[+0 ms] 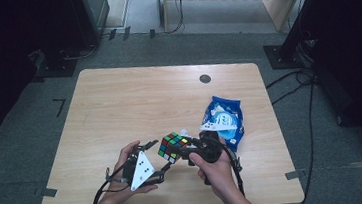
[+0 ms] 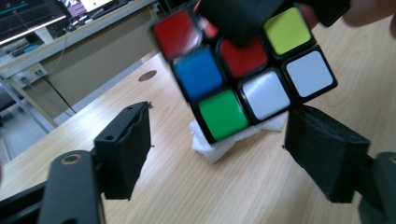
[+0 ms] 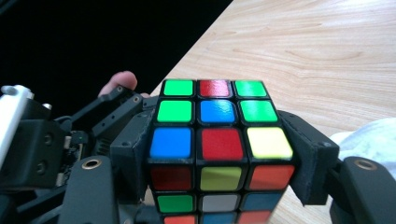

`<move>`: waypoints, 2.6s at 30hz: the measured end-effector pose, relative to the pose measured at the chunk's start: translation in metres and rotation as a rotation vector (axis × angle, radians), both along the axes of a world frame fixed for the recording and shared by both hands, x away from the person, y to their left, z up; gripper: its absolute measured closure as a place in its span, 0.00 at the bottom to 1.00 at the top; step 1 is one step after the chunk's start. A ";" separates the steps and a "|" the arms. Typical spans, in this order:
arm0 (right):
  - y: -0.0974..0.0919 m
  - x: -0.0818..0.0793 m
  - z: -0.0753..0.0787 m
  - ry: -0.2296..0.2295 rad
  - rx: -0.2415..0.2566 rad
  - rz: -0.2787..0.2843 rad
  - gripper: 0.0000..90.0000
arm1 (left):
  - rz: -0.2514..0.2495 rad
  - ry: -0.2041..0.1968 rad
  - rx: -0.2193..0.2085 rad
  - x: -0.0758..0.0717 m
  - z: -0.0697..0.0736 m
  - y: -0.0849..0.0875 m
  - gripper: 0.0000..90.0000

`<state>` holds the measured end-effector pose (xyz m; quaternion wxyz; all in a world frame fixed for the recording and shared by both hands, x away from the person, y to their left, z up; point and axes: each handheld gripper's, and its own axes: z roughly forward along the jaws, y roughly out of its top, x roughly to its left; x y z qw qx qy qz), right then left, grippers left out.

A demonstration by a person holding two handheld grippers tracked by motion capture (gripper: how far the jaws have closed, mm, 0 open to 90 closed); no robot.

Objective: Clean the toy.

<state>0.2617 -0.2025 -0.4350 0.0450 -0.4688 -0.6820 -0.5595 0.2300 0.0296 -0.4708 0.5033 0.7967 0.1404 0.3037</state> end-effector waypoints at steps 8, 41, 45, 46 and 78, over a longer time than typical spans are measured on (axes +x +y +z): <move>0.003 -0.001 -0.002 0.013 -0.024 -0.003 0.38 | -0.007 -0.009 0.009 -0.003 0.001 -0.006 0.22; -0.012 0.012 -0.008 -0.116 -0.227 -0.059 0.43 | 0.142 0.065 -0.114 0.021 0.007 0.036 0.38; -0.008 0.020 -0.039 -0.120 -0.356 -0.177 0.50 | 0.144 0.066 -0.099 0.021 0.005 0.033 0.38; -0.007 0.022 -0.047 -0.111 -0.377 -0.193 0.52 | 0.139 0.066 -0.092 0.020 0.004 0.031 0.38; 0.004 -0.018 0.004 -0.384 -0.197 -0.101 0.98 | 0.072 0.085 -0.095 0.013 0.001 0.014 0.38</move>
